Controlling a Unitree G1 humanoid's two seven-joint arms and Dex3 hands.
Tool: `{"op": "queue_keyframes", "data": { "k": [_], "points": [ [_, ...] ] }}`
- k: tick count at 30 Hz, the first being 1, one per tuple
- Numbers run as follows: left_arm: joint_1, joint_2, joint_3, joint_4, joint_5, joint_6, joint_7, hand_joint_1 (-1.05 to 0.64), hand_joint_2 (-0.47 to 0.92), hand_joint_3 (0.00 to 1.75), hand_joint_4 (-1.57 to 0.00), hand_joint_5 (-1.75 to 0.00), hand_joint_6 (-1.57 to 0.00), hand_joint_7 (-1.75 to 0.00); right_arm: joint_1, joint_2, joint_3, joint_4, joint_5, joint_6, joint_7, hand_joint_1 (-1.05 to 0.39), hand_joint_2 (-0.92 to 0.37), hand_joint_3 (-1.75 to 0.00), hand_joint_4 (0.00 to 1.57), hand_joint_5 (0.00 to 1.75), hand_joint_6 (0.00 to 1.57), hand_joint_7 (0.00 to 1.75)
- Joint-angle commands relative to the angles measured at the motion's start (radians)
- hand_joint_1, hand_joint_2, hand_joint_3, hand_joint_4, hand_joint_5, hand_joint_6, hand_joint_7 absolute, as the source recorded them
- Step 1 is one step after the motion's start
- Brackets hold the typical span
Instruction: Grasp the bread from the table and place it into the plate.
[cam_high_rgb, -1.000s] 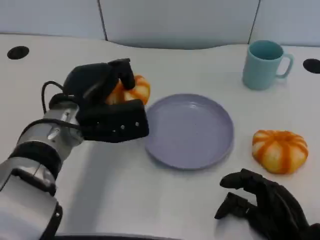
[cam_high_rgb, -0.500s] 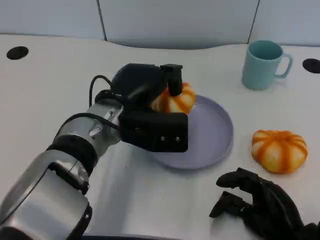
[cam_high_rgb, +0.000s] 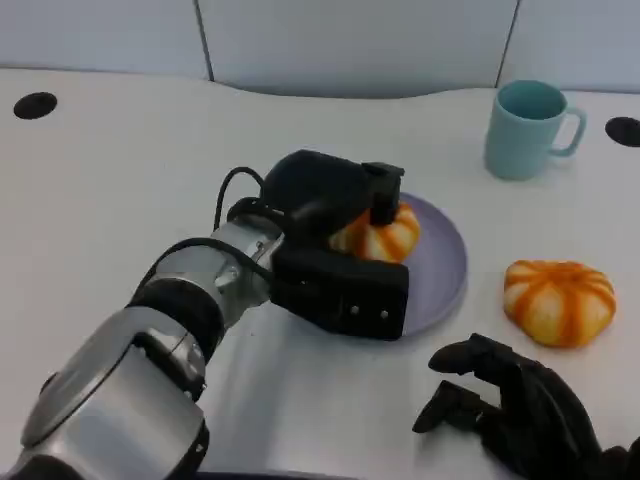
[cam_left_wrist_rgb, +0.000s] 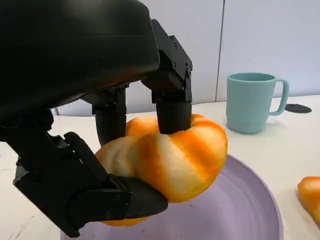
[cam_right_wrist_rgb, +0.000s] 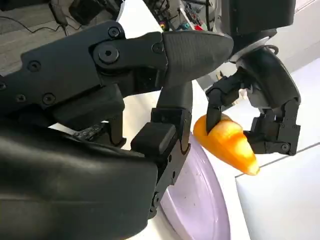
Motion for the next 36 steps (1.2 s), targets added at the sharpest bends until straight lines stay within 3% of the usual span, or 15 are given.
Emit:
{"op": "queue_keyframes", "data": {
  "k": [1,3,5,6,8,10,14,21,30,36],
  "points": [
    [-0.022,-0.003,-0.018,0.008,0.015,0.01,-0.02,-0.38,0.43,1.03,-0.97,-1.75,-0.73,-1.75,0.034,-0.002,-0.001,0.01,-0.003,0.027,-0.01,-0.5,-0.92,-0.35,0.84,1.14,0.87,0.76],
    [-0.026,-0.003,-0.017,0.009,0.012,0.012,-0.048,-0.46,0.55,0.78,-0.74,-1.75,-0.47,-1.75,0.034,-0.003,-0.001,0.011,0.0,0.026,-0.003,-0.5,-0.92,-0.34,0.83,1.14,0.87,0.76],
    [-0.029,-0.002,-0.013,0.009,0.006,0.01,-0.082,-0.54,0.64,0.58,-0.55,-1.75,-0.31,-1.75,0.03,-0.003,-0.004,0.021,0.004,0.022,0.006,-0.5,-0.92,-0.35,0.83,1.15,0.86,0.76],
    [-0.031,-0.001,-0.013,0.009,0.005,0.008,-0.096,-0.57,0.67,0.51,-0.48,-1.75,-0.27,-1.73,0.026,-0.002,-0.007,0.031,0.005,0.015,0.011,-0.5,-0.92,-0.35,0.83,1.15,0.86,0.76],
    [-0.034,-0.001,-0.009,0.007,0.001,0.009,-0.12,-0.67,0.82,0.22,-0.27,-1.72,-0.15,-1.62,0.025,-0.002,-0.008,0.032,0.006,0.014,0.011,-0.49,-0.92,-0.35,0.84,1.15,0.86,0.76],
    [-0.037,-0.002,-0.007,0.005,-0.001,0.015,-0.143,-0.73,0.89,0.09,-0.17,-1.65,-0.11,-1.51,0.024,-0.004,-0.007,0.029,0.005,0.02,0.005,-0.49,-0.92,-0.35,0.84,1.15,0.87,0.76],
    [-0.039,0.0,-0.005,0.0,0.0,0.019,-0.166,-0.82,0.92,0.1,-0.02,-1.42,-0.01,-1.29,0.025,-0.006,-0.005,0.03,-0.002,0.009,0.005,-0.5,-0.92,-0.35,0.83,1.15,0.86,0.76],
    [-0.044,0.004,0.002,-0.001,-0.003,0.018,-0.186,-0.9,0.92,0.14,0.0,-1.11,0.0,-1.06,0.03,-0.007,-0.001,0.013,-0.002,0.019,-0.004,-0.5,-0.92,-0.36,0.82,1.15,0.86,0.76],
    [-0.049,0.006,0.012,-0.005,-0.01,0.027,-0.217,-0.91,0.92,0.16,0.0,-1.07,0.0,-1.12,0.031,-0.007,-0.002,0.012,0.0,0.024,-0.007,-0.5,-0.92,-0.35,0.83,1.16,0.86,0.77],
    [-0.034,0.055,0.068,-0.022,-0.07,-0.025,-0.216,-0.91,0.92,0.19,0.0,-1.12,0.0,-1.1,0.017,-0.01,-0.012,0.041,0.009,0.01,0.02,-0.48,-0.92,-0.38,0.81,1.17,0.85,0.77]
  ]
}}
